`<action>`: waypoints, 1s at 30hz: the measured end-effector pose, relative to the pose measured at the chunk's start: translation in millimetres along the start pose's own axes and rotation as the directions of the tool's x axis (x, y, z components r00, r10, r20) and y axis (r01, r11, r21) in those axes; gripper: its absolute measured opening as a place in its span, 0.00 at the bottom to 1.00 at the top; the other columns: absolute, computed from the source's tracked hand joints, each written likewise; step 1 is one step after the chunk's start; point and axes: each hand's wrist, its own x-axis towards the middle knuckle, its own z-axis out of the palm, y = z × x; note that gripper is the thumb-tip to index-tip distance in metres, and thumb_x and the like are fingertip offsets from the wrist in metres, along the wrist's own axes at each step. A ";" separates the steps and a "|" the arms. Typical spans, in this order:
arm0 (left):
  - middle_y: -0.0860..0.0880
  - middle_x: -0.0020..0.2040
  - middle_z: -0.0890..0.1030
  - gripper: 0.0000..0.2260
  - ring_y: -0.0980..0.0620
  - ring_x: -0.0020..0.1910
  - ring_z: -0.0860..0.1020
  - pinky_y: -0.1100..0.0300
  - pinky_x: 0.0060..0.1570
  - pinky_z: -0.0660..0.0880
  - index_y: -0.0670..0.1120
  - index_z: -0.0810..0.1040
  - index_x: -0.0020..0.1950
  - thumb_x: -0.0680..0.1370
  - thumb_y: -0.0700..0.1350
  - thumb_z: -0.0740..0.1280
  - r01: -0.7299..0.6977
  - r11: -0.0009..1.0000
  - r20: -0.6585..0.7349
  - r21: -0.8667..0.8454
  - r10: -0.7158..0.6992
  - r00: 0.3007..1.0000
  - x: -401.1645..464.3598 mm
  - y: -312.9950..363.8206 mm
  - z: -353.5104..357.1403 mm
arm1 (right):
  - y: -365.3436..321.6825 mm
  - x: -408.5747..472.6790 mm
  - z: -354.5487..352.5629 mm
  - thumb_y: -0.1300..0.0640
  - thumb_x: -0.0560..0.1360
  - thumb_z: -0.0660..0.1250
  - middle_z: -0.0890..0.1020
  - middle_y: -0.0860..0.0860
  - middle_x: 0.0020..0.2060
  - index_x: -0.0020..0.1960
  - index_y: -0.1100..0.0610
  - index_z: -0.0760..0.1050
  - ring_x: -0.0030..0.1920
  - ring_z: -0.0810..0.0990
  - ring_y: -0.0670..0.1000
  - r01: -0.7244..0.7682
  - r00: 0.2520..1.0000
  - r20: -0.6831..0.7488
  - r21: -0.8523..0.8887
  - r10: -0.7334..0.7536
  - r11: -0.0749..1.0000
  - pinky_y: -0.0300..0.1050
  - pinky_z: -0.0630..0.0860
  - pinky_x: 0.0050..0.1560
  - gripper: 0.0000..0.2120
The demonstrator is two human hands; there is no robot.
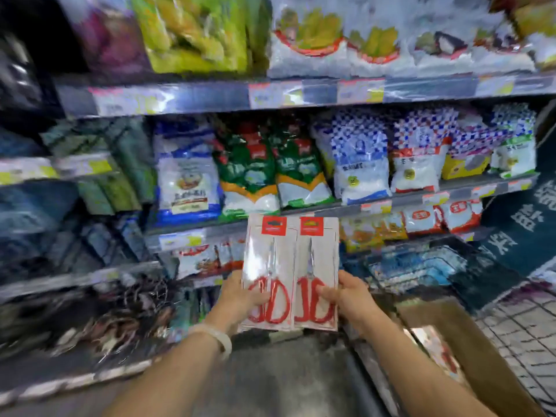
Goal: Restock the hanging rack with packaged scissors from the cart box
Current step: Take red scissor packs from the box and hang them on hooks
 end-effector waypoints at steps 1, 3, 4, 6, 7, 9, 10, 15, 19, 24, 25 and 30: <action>0.47 0.48 0.81 0.17 0.53 0.42 0.80 0.66 0.35 0.76 0.43 0.74 0.56 0.71 0.31 0.72 -0.013 1.000 -0.042 -0.029 0.012 0.999 -10.4 -8.5 -31.0 | 0.4 -2.9 32.1 0.70 0.71 0.68 0.85 0.53 0.40 0.53 0.60 0.78 0.35 0.84 0.48 0.005 0.999 0.054 -0.022 -0.004 1.000 0.43 0.81 0.37 0.12; 0.49 0.42 0.80 0.15 0.55 0.39 0.77 0.71 0.30 0.75 0.48 0.73 0.48 0.72 0.29 0.69 0.006 0.995 -0.120 -0.095 -0.017 0.993 -36.5 -27.4 -94.2 | 5.3 -10.9 101.0 0.69 0.71 0.69 0.85 0.53 0.43 0.54 0.59 0.78 0.39 0.84 0.50 0.029 0.989 0.150 -0.077 -0.017 0.997 0.46 0.81 0.43 0.13; 0.49 0.41 0.80 0.14 0.55 0.37 0.77 0.71 0.30 0.75 0.47 0.73 0.45 0.72 0.28 0.69 0.009 0.993 -0.164 -0.115 -0.028 0.986 -48.9 -40.3 -127.9 | 8.7 -18.2 138.6 0.69 0.71 0.70 0.85 0.52 0.43 0.54 0.58 0.78 0.40 0.84 0.51 0.037 0.981 0.193 -0.102 -0.017 0.994 0.48 0.81 0.46 0.14; 0.46 0.41 0.82 0.11 0.54 0.36 0.78 0.69 0.32 0.77 0.41 0.76 0.49 0.71 0.29 0.71 0.026 0.993 -0.249 -0.111 -0.054 0.967 -74.5 -72.3 -198.9 | 18.3 -38.5 216.5 0.70 0.70 0.69 0.85 0.50 0.41 0.53 0.56 0.79 0.40 0.84 0.50 0.041 0.962 0.272 -0.120 -0.007 0.992 0.49 0.81 0.48 0.15; 0.47 0.40 0.81 0.13 0.54 0.35 0.77 0.69 0.30 0.75 0.38 0.76 0.52 0.70 0.30 0.71 0.039 0.992 -0.288 -0.120 -0.072 0.955 -86.2 -89.0 -234.1 | 24.0 -49.8 254.5 0.71 0.70 0.69 0.85 0.50 0.40 0.52 0.57 0.79 0.40 0.84 0.51 0.036 0.952 0.307 -0.128 0.005 0.991 0.49 0.81 0.49 0.14; 0.51 0.38 0.78 0.15 0.57 0.34 0.75 0.69 0.27 0.72 0.40 0.73 0.55 0.71 0.31 0.72 0.054 0.984 -0.354 -0.170 -0.112 0.928 -115.1 -117.1 -299.9 | 35.2 -72.9 328.3 0.70 0.70 0.70 0.85 0.56 0.44 0.52 0.60 0.79 0.44 0.84 0.56 0.022 0.929 0.367 -0.153 0.036 0.988 0.55 0.80 0.53 0.12; 0.51 0.38 0.78 0.16 0.57 0.34 0.75 0.67 0.29 0.72 0.41 0.73 0.55 0.71 0.32 0.72 0.072 0.979 -0.392 -0.191 -0.144 0.909 -130.6 -128.3 -329.8 | 39.9 -84.4 363.4 0.70 0.70 0.70 0.85 0.57 0.45 0.52 0.61 0.79 0.46 0.83 0.58 0.027 0.918 0.395 -0.162 0.040 0.986 0.56 0.79 0.54 0.12; 0.42 0.46 0.83 0.17 0.49 0.43 0.80 0.55 0.45 0.78 0.38 0.76 0.53 0.66 0.33 0.74 0.086 0.968 -0.532 -0.236 -0.203 0.822 -200.4 -173.9 -461.6 | 50.1 -138.0 519.0 0.71 0.72 0.68 0.84 0.54 0.43 0.54 0.62 0.78 0.35 0.84 0.47 0.075 0.818 0.574 -0.193 0.050 0.978 0.40 0.81 0.36 0.13; 0.44 0.46 0.81 0.12 0.47 0.46 0.80 0.52 0.50 0.79 0.42 0.74 0.44 0.65 0.33 0.72 0.053 0.958 -0.586 -0.282 -0.216 0.781 -239.3 -199.3 -531.0 | 55.9 -173.4 609.5 0.74 0.71 0.67 0.83 0.55 0.41 0.55 0.65 0.77 0.28 0.82 0.42 0.138 0.737 0.674 -0.223 0.050 0.965 0.33 0.77 0.29 0.14; 0.45 0.45 0.82 0.13 0.49 0.46 0.81 0.51 0.53 0.78 0.43 0.75 0.48 0.69 0.30 0.70 0.003 0.927 -0.634 -0.375 -0.259 0.728 -257.4 -233.2 -607.8 | 61.6 -193.1 712.7 0.74 0.71 0.67 0.83 0.57 0.43 0.54 0.65 0.77 0.28 0.82 0.42 0.178 0.665 0.741 -0.276 0.091 0.945 0.33 0.76 0.27 0.13; 0.45 0.44 0.82 0.13 0.49 0.45 0.81 0.51 0.52 0.78 0.42 0.75 0.50 0.69 0.29 0.69 -0.018 0.923 -0.641 -0.386 -0.254 0.725 -258.4 -238.1 -623.6 | 63.2 -192.6 734.0 0.73 0.71 0.68 0.83 0.58 0.45 0.54 0.65 0.77 0.28 0.82 0.42 0.195 0.655 0.750 -0.286 0.092 0.938 0.33 0.76 0.28 0.13; 0.46 0.45 0.81 0.16 0.50 0.44 0.80 0.55 0.46 0.79 0.40 0.72 0.54 0.70 0.27 0.68 -0.051 0.908 -0.694 -0.415 -0.280 0.663 -247.5 -259.1 -726.6 | 66.8 -175.5 853.9 0.72 0.71 0.68 0.84 0.52 0.40 0.52 0.61 0.78 0.34 0.84 0.47 0.231 0.607 0.788 -0.303 0.106 0.925 0.37 0.79 0.33 0.12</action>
